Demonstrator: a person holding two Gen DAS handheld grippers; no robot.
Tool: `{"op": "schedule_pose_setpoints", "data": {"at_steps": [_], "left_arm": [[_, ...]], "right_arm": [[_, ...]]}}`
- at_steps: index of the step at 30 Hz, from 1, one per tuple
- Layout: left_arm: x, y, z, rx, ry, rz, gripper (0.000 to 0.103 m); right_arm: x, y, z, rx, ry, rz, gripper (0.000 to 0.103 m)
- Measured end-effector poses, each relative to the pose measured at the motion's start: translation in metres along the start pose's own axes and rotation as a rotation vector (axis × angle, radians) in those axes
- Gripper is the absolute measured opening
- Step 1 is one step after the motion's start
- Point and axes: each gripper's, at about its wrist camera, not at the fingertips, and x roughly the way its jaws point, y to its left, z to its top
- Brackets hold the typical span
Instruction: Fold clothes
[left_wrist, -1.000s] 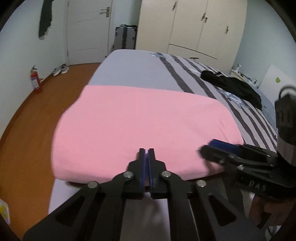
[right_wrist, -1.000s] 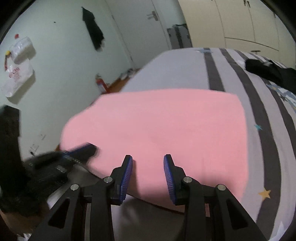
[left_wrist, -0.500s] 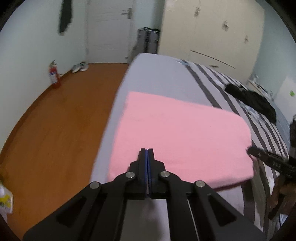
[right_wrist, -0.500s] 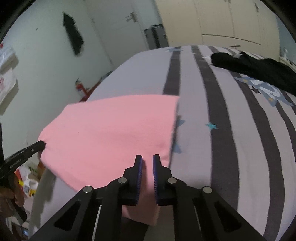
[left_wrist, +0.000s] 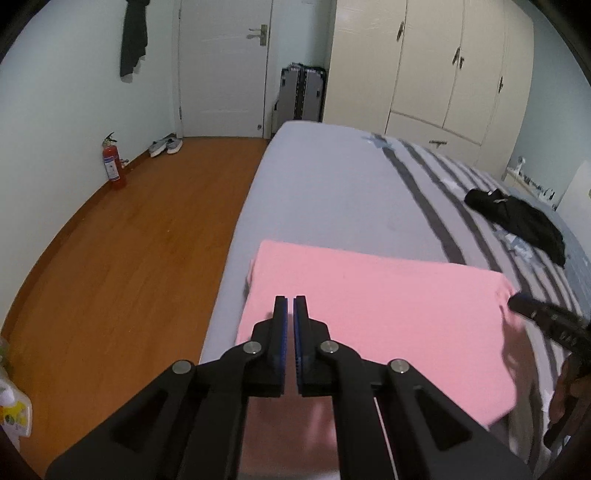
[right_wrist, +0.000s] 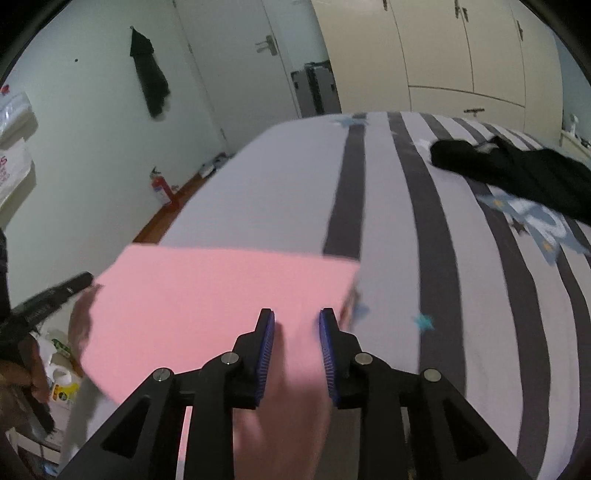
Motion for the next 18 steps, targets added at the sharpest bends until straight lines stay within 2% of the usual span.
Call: {"op": "schedule_pose_setpoints", "data": {"at_steps": [3,5,8,10,13,16,18], "left_arm": [[0.022,0.01,-0.01,-0.006,0.053,0.012,0.002],[0.024,0.014,-0.013,-0.012,0.053,0.017,0.002],[0.02,0.022,-0.005,-0.044,0.046,0.087,0.002],[0.015,0.026,0.004,-0.041,0.02,0.133,0.002],[0.016,0.018,0.023,-0.02,-0.004,0.094,0.002],[0.026,0.0,0.039,0.01,-0.002,0.025,0.002],[0.04,-0.011,0.048,0.022,0.024,-0.019,0.002]], "right_arm": [[0.019,-0.003,0.005,0.019,0.026,-0.014,0.023],[0.032,-0.009,0.004,0.022,0.063,-0.038,0.018],[0.035,-0.021,0.01,0.014,0.066,-0.076,0.018],[0.029,-0.039,0.016,0.065,0.047,-0.12,0.018],[0.021,-0.051,0.027,0.105,0.016,-0.125,0.022],[0.016,-0.028,0.042,0.035,-0.032,-0.06,0.022],[0.02,-0.009,0.047,0.013,-0.029,-0.006,0.022]]}}
